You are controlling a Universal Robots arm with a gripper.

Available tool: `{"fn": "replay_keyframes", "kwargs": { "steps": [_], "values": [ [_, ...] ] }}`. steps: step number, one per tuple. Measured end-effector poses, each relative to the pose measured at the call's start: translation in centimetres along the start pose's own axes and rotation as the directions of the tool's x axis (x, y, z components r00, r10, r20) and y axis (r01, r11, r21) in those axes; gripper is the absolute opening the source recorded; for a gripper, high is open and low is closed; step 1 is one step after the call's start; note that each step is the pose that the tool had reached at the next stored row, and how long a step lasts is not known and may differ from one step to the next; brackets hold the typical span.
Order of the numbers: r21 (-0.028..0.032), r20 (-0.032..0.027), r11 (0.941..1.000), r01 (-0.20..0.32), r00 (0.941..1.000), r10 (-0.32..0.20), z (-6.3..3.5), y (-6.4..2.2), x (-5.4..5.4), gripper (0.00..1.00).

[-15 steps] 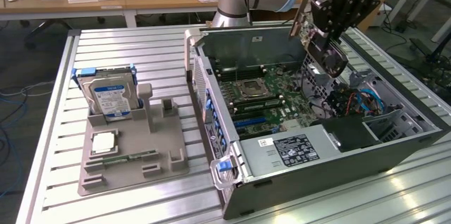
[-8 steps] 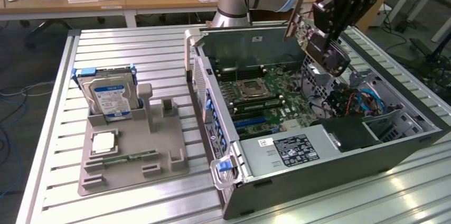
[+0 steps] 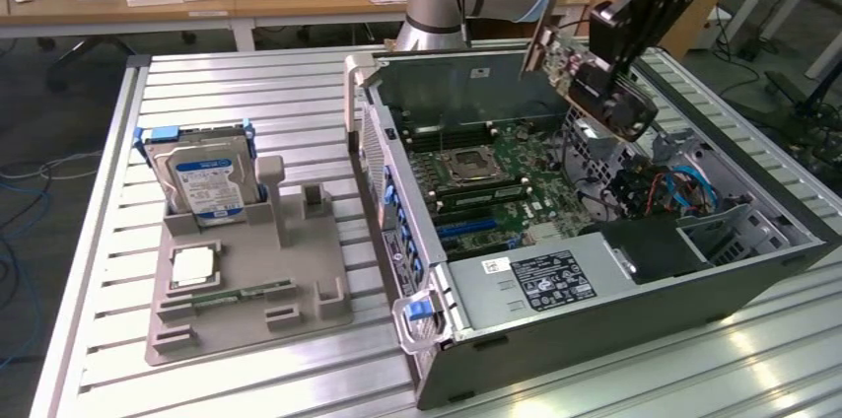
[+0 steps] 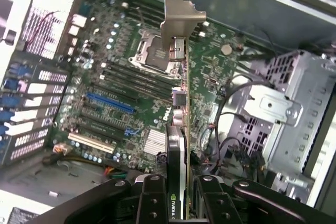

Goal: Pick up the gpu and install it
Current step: 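Insert the gpu into the slot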

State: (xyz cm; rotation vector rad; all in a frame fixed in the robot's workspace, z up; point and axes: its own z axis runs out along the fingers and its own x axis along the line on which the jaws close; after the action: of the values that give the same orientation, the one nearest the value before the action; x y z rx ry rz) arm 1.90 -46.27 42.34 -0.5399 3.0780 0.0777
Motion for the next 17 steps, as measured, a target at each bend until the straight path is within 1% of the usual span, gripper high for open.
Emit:
{"fn": "replay_keyframes", "kwargs": {
  "steps": [2,5,7,11,12,17],
  "values": [
    [-0.0009,-0.0016,0.9994,0.036,0.9994,-0.036,0.02,0.0,0.0,0.27],
    [-0.0024,-0.004,0.996,0.09,0.996,-0.09,0.04,0.0,0.0,0.27],
    [-0.0034,-0.0055,0.9921,0.125,0.9921,-0.125,0.07,0.0,0.0,0.27],
    [-0.0057,-0.0085,0.9806,0.196,0.9806,-0.196,0.11,0.0,0.0,0.27],
    [-0.006,-0.0085,0.9794,0.202,0.9794,-0.202,0.12,0.01,0.0,0.27],
    [-0.0059,-0.0088,0.9794,0.202,0.9794,-0.202,0.11,0.01,-0.01,0.27]
  ]
}}
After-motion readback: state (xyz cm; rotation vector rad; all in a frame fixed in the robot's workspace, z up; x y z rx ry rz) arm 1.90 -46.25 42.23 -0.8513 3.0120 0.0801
